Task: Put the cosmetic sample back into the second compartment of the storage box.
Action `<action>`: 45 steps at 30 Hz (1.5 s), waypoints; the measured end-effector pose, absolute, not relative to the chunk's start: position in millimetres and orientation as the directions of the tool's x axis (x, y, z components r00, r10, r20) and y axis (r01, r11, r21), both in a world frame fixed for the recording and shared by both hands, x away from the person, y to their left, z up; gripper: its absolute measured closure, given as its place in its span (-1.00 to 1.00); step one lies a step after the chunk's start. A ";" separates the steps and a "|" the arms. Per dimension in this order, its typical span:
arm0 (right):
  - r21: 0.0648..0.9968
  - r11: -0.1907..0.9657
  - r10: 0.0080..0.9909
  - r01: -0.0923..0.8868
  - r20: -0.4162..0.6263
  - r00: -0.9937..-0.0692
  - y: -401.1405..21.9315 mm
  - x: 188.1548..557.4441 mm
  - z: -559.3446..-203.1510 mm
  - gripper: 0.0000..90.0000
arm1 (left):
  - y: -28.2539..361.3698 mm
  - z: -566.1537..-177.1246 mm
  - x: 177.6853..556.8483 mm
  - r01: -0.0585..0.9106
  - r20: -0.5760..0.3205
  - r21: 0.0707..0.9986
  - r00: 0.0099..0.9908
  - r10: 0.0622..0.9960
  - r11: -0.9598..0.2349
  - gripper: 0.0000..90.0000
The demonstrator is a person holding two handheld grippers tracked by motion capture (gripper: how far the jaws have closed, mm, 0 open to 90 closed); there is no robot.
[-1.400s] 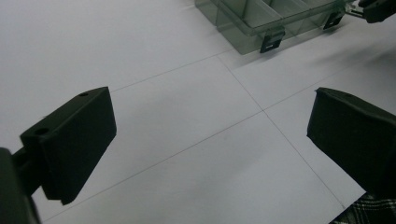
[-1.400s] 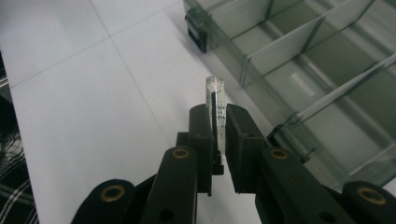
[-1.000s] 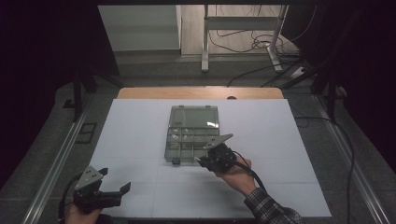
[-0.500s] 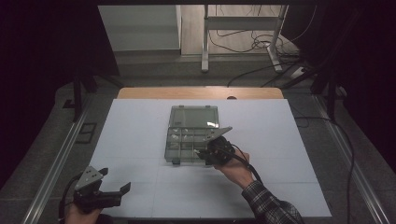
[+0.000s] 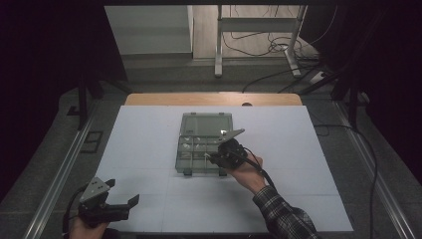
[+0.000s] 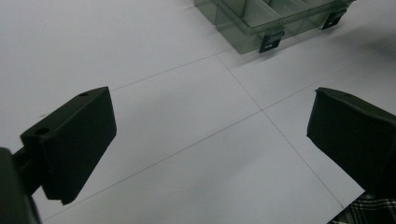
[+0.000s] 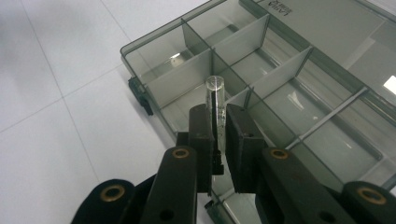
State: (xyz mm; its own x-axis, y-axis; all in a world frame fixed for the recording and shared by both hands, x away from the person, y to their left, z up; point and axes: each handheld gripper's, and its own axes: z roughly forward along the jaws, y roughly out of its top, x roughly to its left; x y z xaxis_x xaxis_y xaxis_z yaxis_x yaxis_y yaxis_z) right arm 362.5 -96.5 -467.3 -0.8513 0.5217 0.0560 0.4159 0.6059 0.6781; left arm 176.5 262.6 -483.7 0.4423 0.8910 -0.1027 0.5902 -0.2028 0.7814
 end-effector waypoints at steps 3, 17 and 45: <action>0.681 0.604 0.524 0.414 0.052 -0.850 -94.0 365.5 -466.4 0.80 | 262.6 -483.7 176.4 0.590 -0.103 0.782 0.443 0.891 -0.203 -0.96; 0.683 0.586 0.545 0.436 0.067 -0.836 -88.5 381.5 -471.7 0.80 | 262.8 -483.7 176.6 0.589 -0.105 0.782 0.445 0.889 -0.203 -0.96; 0.682 0.580 0.566 0.445 0.056 -0.823 -59.8 408.7 -476.6 0.80 | 264.0 -483.9 177.2 0.591 -0.115 0.782 0.447 0.887 -0.197 -0.96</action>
State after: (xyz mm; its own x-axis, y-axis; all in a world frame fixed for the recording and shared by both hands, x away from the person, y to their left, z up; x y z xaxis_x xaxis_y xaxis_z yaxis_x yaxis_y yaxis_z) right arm 408.7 -59.8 -476.6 -0.8226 0.5659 0.0561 0.4453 0.5796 0.6824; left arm 177.2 264.0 -483.9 0.4472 0.8870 -0.1150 0.5913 -0.1967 0.7821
